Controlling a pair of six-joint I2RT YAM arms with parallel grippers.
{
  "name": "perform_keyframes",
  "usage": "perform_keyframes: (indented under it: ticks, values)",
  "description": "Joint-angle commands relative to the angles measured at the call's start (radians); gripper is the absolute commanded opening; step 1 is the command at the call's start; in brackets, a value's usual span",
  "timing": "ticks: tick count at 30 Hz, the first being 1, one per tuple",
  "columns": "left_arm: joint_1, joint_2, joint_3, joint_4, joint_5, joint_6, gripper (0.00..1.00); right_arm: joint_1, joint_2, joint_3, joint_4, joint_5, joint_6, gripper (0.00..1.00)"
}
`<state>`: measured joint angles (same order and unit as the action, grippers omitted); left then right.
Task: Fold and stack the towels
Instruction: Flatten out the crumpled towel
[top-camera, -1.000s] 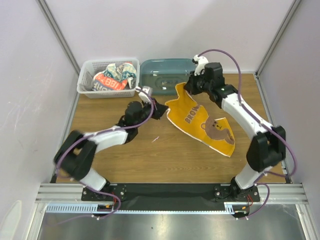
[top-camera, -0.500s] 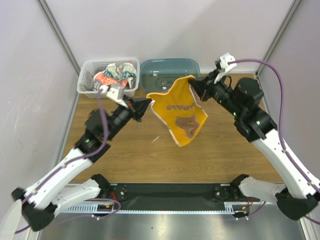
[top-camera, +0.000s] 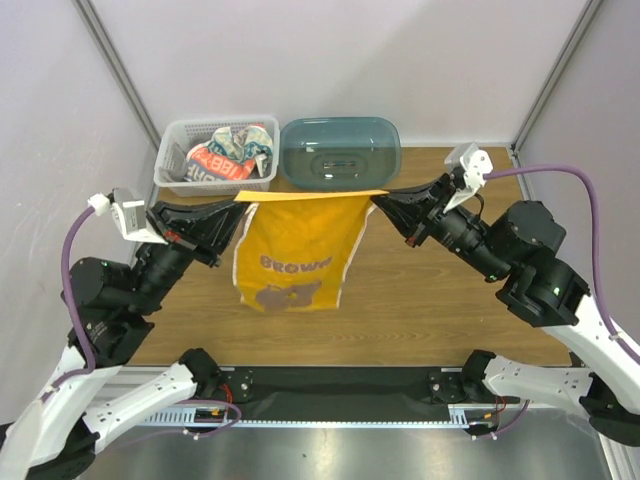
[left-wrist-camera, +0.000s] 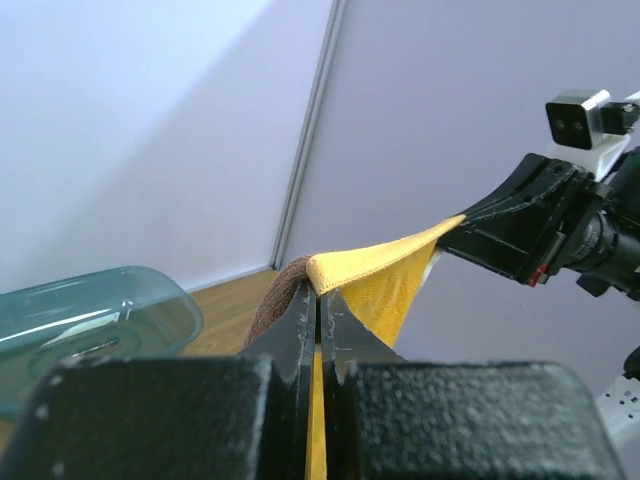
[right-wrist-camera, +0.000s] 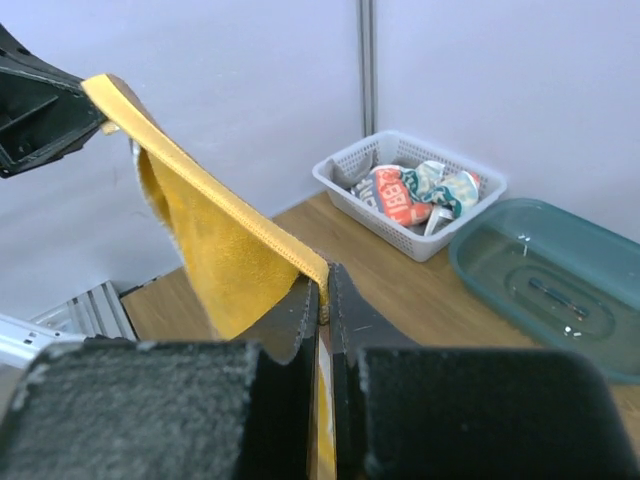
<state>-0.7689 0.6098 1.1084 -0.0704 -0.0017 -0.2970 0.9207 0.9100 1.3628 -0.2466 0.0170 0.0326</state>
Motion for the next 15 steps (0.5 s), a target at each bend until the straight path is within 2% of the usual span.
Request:
perform_keyframes:
  ticks: [1, 4, 6, 8, 9, 12, 15]
  values:
    - [0.002, 0.033, 0.059, -0.049, -0.087, 0.025, 0.0, 0.015, 0.033, 0.065, -0.04, 0.13, -0.02, 0.0]
    - [0.003, 0.093, 0.064, -0.046, -0.153, 0.016, 0.0, 0.01, 0.091, 0.071, -0.068, 0.224, -0.02, 0.0]
    - [0.006, 0.132, 0.064, -0.026, -0.175, 0.015, 0.01, -0.04, 0.113, 0.065, -0.071, 0.23, -0.011, 0.0]
    - [0.039, 0.197, 0.064, -0.005, -0.159, 0.001, 0.0, -0.123, 0.141, 0.044, -0.047, 0.152, 0.044, 0.0]
    - [0.092, 0.215, 0.059, 0.003, -0.106, -0.031, 0.0, -0.223, 0.151, 0.033, -0.036, 0.036, 0.07, 0.0]
    - [0.231, 0.283, -0.001, 0.066, 0.05, -0.1, 0.0, -0.394, 0.199, -0.028, 0.009, -0.112, 0.142, 0.0]
    - [0.313, 0.34, -0.083, 0.153, 0.113, -0.145, 0.0, -0.491, 0.254, -0.109, 0.073, -0.198, 0.174, 0.0]
